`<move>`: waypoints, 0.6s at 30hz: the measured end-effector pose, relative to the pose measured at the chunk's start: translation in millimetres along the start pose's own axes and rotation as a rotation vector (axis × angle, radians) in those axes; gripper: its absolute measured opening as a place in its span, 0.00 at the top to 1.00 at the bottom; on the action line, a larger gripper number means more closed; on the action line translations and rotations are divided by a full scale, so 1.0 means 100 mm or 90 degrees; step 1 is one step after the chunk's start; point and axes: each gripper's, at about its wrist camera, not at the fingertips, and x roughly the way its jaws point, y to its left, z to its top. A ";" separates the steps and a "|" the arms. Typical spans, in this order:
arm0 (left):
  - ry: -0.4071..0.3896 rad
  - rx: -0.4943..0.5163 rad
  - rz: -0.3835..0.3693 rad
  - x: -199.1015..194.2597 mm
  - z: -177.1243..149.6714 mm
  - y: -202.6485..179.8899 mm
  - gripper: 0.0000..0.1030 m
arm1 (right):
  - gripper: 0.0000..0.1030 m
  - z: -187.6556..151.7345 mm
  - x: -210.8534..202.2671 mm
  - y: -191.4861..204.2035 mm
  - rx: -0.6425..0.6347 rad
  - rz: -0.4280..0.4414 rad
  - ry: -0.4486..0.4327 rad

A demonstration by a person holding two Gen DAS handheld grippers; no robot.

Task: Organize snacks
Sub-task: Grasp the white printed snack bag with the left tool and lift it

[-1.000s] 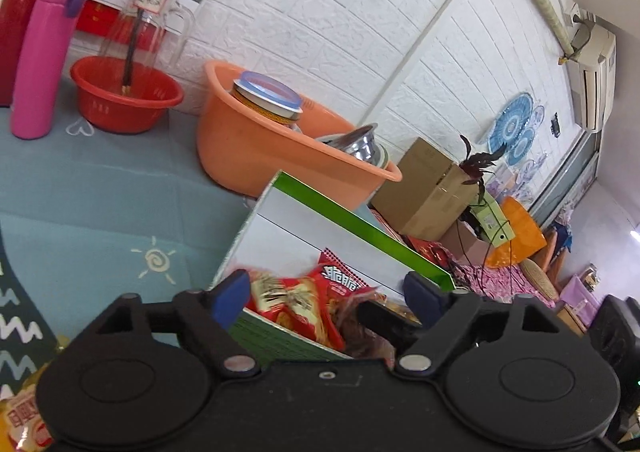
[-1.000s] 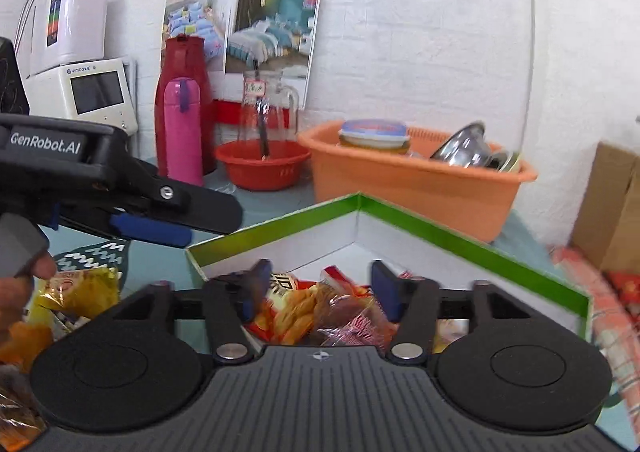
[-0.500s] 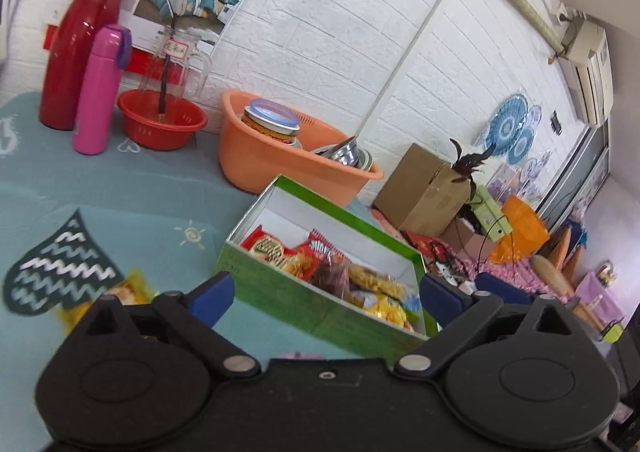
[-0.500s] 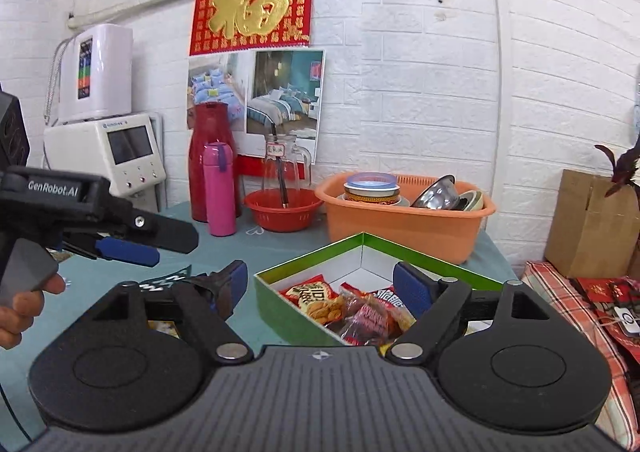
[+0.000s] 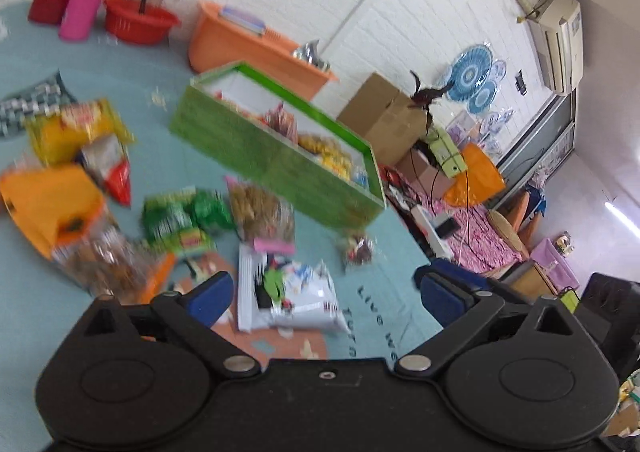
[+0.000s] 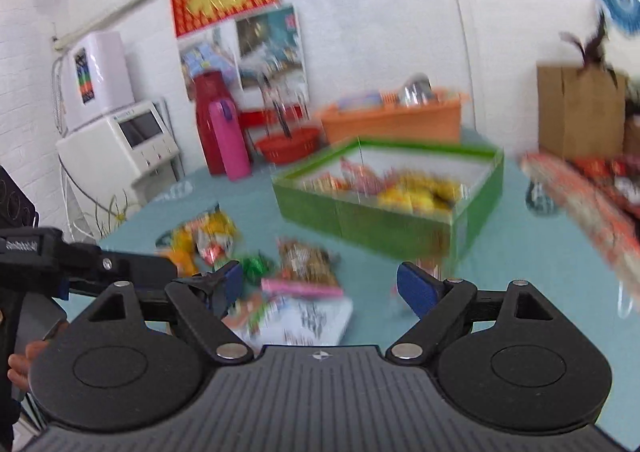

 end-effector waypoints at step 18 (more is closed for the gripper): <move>0.070 0.014 0.044 0.67 -0.02 0.15 0.08 | 0.00 -0.34 0.49 0.07 -0.030 0.029 0.101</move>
